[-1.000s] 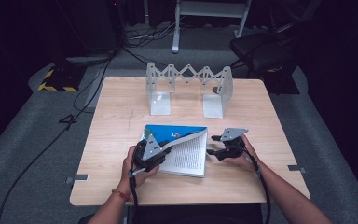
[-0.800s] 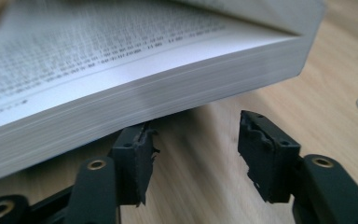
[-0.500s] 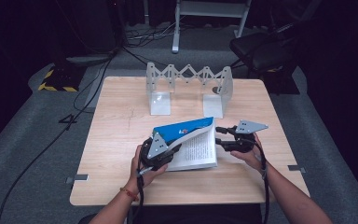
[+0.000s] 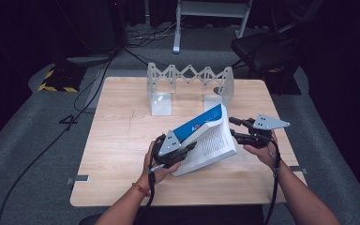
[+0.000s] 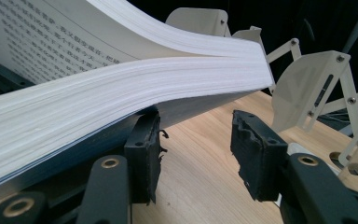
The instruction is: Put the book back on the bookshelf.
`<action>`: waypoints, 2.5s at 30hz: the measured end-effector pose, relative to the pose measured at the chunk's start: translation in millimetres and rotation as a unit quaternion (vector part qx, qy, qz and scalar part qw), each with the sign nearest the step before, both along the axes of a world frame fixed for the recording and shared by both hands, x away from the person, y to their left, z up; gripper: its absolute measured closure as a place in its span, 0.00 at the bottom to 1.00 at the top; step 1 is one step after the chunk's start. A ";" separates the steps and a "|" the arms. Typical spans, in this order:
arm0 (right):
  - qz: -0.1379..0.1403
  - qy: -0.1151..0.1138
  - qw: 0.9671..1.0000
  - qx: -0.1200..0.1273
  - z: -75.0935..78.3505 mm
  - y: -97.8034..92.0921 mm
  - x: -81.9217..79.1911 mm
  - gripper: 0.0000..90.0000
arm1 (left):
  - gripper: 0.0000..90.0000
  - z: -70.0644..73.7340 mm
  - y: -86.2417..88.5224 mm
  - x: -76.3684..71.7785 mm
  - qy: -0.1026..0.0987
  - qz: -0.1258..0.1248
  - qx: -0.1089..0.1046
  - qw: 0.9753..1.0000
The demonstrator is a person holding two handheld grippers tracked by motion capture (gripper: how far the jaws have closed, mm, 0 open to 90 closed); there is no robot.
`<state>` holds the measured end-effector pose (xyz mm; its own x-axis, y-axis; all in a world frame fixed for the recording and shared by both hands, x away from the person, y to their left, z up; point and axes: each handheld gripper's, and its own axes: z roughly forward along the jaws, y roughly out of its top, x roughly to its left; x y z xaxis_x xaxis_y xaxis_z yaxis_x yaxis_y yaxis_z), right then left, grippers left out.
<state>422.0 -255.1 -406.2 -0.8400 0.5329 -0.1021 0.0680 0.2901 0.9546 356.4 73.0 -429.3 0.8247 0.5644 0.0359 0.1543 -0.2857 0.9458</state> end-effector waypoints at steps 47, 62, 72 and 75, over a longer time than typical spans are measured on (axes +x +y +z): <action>0.054 -0.009 0.998 0.039 28.5 37.3 -4.2 0.52 | 0.75 1.9 -0.3 12.5 0.024 -0.041 -0.013 0.999; 0.030 -0.022 0.999 0.026 28.1 7.6 -18.9 0.51 | 0.70 7.1 -22.0 15.1 0.003 -0.060 0.001 0.998; 0.062 -0.026 0.998 -0.017 16.2 38.6 -31.5 0.49 | 0.57 7.5 1.6 -10.7 0.009 -0.084 0.039 0.996; 0.067 -0.031 0.997 -0.027 14.2 46.2 -32.8 0.49 | 0.42 2.7 -3.5 -17.5 0.021 -0.079 0.054 0.995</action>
